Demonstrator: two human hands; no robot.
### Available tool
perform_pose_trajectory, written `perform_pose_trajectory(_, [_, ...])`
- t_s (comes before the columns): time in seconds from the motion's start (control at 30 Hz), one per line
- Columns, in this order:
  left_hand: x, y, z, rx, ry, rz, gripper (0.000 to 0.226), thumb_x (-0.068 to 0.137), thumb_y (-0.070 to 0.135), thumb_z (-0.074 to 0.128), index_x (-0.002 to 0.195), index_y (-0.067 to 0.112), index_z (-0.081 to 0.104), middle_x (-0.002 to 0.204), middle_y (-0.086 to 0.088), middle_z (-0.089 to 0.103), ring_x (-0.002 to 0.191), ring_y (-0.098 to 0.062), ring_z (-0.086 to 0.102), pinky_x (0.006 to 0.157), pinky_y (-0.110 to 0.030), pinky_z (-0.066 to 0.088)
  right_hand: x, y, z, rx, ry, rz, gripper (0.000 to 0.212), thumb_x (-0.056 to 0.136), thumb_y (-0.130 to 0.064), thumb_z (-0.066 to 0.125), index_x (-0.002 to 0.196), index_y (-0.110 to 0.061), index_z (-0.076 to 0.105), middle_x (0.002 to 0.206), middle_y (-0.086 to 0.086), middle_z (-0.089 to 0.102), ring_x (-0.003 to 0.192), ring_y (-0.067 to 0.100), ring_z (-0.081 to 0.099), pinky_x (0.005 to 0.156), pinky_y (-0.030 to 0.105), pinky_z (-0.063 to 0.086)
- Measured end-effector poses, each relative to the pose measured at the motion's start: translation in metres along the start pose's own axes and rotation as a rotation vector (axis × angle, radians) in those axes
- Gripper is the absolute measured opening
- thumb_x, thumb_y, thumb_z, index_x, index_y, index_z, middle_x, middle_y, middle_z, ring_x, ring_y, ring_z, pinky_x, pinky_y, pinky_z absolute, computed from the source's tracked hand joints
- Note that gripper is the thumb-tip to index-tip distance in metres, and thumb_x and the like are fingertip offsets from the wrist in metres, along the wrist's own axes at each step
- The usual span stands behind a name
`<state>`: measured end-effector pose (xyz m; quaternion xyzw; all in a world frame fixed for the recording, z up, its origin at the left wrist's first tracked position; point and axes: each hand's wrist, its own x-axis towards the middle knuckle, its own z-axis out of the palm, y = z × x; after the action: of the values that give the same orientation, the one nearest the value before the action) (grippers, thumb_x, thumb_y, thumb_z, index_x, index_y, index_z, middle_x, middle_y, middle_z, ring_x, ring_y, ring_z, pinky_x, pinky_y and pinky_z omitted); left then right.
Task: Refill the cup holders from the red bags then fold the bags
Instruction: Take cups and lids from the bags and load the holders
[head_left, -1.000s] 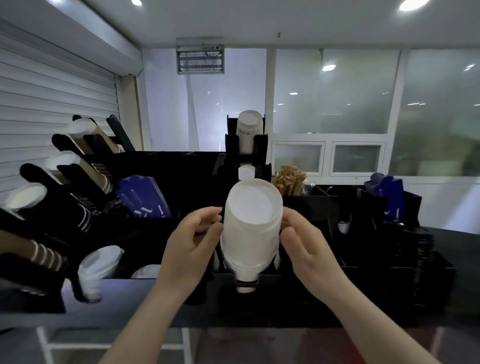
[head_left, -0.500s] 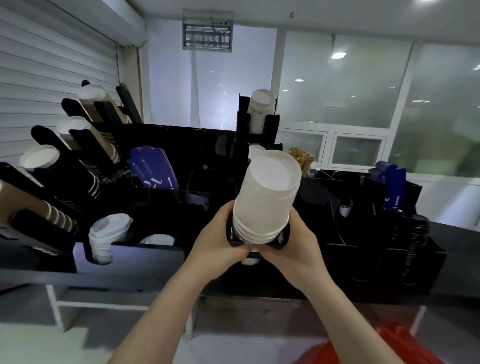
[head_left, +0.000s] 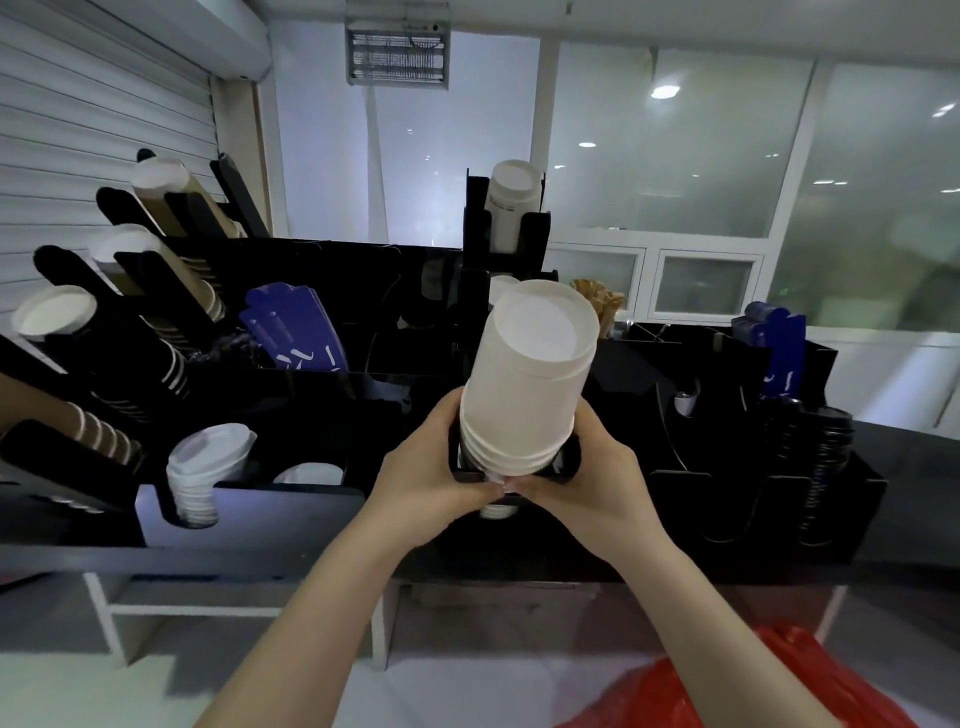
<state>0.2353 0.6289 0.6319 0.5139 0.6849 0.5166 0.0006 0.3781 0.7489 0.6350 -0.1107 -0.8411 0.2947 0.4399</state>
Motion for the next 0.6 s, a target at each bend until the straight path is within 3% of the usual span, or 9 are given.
perform_pose_trajectory(0.13, [-0.002, -0.001, 0.009, 0.063, 0.111, -0.033, 0.086, 0.057, 0.041, 0.078, 0.124, 0.065, 0.031, 0.102, 0.052, 0.049, 0.098, 0.017, 0.049, 0.072, -0.001, 0.034, 0.002, 0.001, 0.003, -0.027, 0.004, -0.005, 0.083, 0.062, -0.035, 0.085, 0.124, -0.059, 0.035, 0.117, -0.041, 0.052, 0.110, -0.017, 0.048, 0.082, 0.001, 0.038])
perform_pose_trajectory(0.27, [-0.007, 0.004, 0.011, 0.118, 0.156, 0.008, 0.086, 0.053, 0.055, 0.077, 0.123, 0.064, 0.028, 0.099, 0.061, 0.039, 0.089, 0.039, 0.033, 0.069, 0.011, 0.028, 0.001, 0.006, 0.004, -0.012, -0.007, -0.018, 0.083, 0.065, -0.031, 0.084, 0.131, -0.051, 0.037, 0.122, -0.033, 0.054, 0.114, -0.009, 0.051, 0.084, 0.004, 0.041])
perform_pose_trajectory(0.43, [-0.005, 0.008, 0.005, 0.175, 0.141, -0.002, 0.091, 0.050, 0.061, 0.076, 0.124, 0.060, 0.022, 0.091, 0.063, 0.037, 0.082, 0.040, 0.032, 0.070, 0.010, 0.028, 0.003, 0.004, 0.003, -0.076, 0.002, -0.015, 0.088, 0.062, -0.044, 0.079, 0.133, -0.054, 0.028, 0.116, -0.047, 0.048, 0.105, -0.022, 0.047, 0.080, -0.003, 0.037])
perform_pose_trajectory(0.6, [-0.003, 0.011, -0.004, 0.152, 0.081, 0.044, 0.094, 0.050, 0.062, 0.077, 0.127, 0.059, 0.023, 0.092, 0.062, 0.038, 0.082, 0.040, 0.033, 0.069, 0.011, 0.027, 0.005, -0.003, -0.007, -0.035, -0.084, -0.026, 0.092, 0.064, -0.045, 0.079, 0.137, -0.054, 0.025, 0.120, -0.040, 0.051, 0.112, -0.012, 0.051, 0.083, 0.004, 0.043])
